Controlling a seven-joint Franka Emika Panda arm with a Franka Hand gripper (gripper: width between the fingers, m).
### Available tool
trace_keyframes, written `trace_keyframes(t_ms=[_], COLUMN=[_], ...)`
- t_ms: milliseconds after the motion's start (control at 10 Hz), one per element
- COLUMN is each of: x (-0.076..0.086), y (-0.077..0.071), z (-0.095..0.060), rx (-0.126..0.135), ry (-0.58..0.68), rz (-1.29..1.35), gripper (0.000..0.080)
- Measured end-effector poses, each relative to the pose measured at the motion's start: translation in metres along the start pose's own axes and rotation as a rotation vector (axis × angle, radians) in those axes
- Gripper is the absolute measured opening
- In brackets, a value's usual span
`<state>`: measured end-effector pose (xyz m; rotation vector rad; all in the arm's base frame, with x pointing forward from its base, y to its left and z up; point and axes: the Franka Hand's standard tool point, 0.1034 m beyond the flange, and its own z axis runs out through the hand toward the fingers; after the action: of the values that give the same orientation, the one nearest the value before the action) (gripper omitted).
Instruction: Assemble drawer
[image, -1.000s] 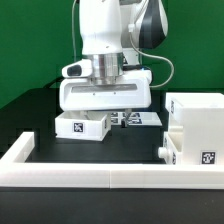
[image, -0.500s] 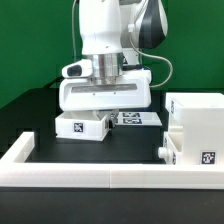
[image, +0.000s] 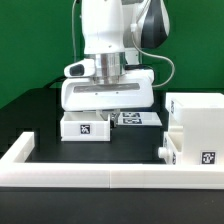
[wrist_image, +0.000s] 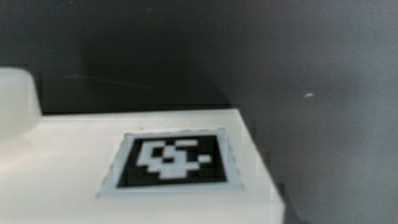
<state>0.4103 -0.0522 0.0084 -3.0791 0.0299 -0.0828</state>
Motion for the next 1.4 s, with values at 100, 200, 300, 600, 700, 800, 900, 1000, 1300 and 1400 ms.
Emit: trace_keyframes(t_ms=[100,200,300,600,700,800,900,1000,1300,1400], x=[0.002,0.009,0.021,0.064,0.077,0.086,0.087,0.085,0.085,0.087], y=[-0.004,-0.011,-0.021,-0.029,-0.029,-0.028,-0.029,-0.029,-0.028,-0.027], z=[-0.002,-0.007,-0.015,-0.033,-0.036,-0.038,-0.039,-0.037,-0.037,-0.038], rx=[0.001,0.005,0.012,0.048,0.058,0.063,0.062,0.065,0.067,0.061], ry=[-0.003,-0.011,-0.022,-0.075,-0.083,-0.084,-0.080,-0.083,-0.081,-0.078], rz=[-0.013,-0.037,-0.081,-0.202,-0.240,-0.267,-0.286,-0.300,-0.419,-0.558], gripper=[0.0043,0.0043,0.0043,0.0044,0.0044,0.0044,0.0044,0.0044,0.0044,0.0044])
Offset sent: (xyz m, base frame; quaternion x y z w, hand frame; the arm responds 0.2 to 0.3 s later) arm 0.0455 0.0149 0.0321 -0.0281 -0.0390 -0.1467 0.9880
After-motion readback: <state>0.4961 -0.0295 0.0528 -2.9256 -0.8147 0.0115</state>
